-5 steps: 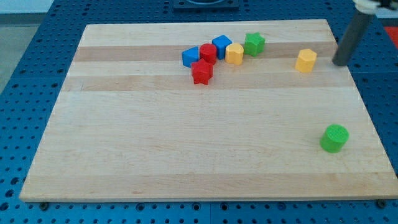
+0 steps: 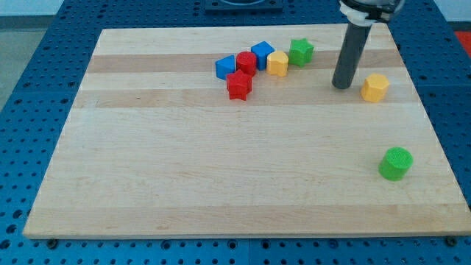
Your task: Move the yellow hexagon towards the bottom right
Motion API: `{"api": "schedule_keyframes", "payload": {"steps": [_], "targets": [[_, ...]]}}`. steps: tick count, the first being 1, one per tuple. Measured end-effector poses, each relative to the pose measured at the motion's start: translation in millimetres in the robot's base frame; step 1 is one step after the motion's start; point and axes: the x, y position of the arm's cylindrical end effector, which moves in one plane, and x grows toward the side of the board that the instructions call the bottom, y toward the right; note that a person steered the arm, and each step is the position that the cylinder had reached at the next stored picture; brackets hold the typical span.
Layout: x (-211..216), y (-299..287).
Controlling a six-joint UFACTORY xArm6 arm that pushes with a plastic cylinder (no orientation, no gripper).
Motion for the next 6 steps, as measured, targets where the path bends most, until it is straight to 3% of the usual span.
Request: {"api": "schedule_keyframes", "payload": {"steps": [1,2,3,4,6], "targets": [[-0.5,-2.2],[-35.4,-4.4],[-42.1,14.7],[-29.4,52.8],[61.6,52.3]]}}
